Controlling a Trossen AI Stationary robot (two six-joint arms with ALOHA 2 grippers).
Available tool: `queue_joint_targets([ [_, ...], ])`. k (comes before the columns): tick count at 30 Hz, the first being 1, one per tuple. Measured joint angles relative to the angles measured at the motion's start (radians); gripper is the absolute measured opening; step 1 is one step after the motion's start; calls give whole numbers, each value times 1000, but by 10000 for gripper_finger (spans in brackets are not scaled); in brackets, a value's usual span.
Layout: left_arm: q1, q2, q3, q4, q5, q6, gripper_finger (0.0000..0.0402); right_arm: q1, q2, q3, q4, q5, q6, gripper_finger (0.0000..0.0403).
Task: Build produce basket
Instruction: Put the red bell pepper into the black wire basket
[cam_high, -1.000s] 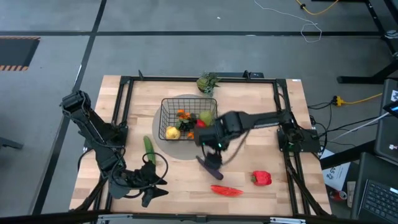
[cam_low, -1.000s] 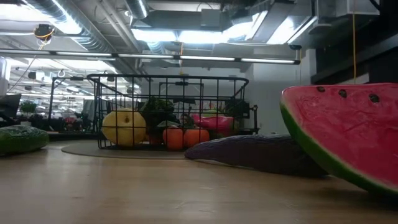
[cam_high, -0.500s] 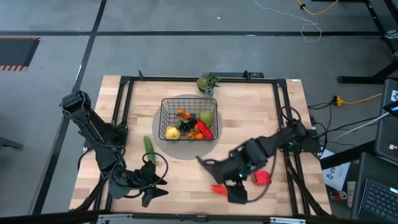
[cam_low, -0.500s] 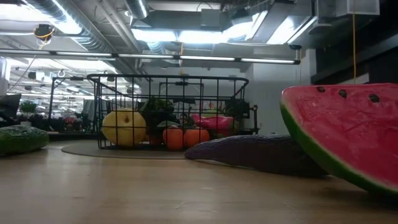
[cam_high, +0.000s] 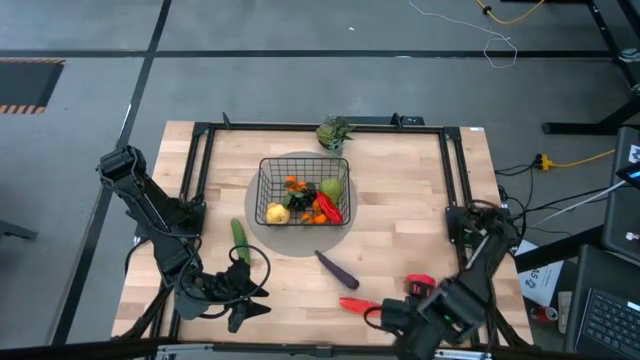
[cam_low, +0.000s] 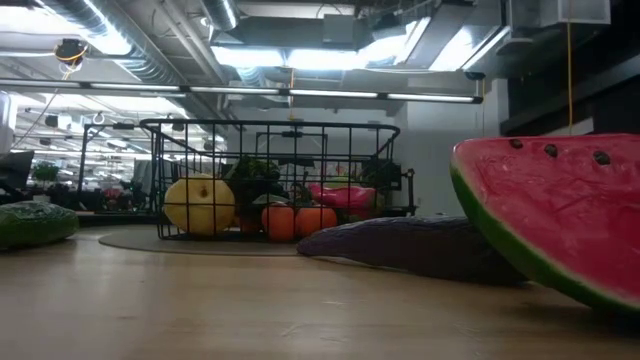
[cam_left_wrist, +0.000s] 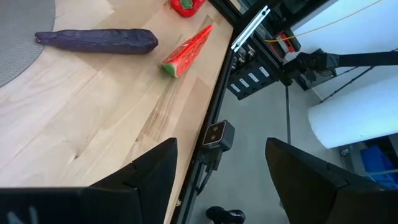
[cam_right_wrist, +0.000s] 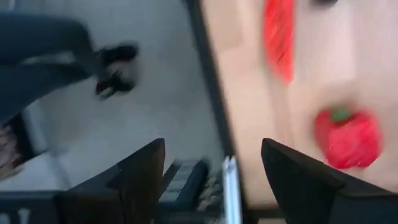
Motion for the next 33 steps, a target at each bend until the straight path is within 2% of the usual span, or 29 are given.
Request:
queue_joint_targets([
  [4, 0, 0, 0, 0, 0, 0, 239, 47, 0, 0, 0, 215, -92, 268],
  [7, 0, 0, 0, 0, 0, 0, 239, 67, 0, 0, 0, 309, -155, 268],
  [13, 0, 0, 0, 0, 0, 0, 239, 66, 0, 0, 0, 336, -230, 261],
  [21, 0, 0, 0, 0, 0, -1, 239, 66, -44, 0, 0, 340, -313, 219],
  [29, 0, 0, 0, 1, 0, -1, 240, 65, -142, 0, 0, 478, -366, 182],
  [33, 0, 0, 0, 0, 0, -1, 240, 65, -179, -13, 2, 498, -367, 176],
])
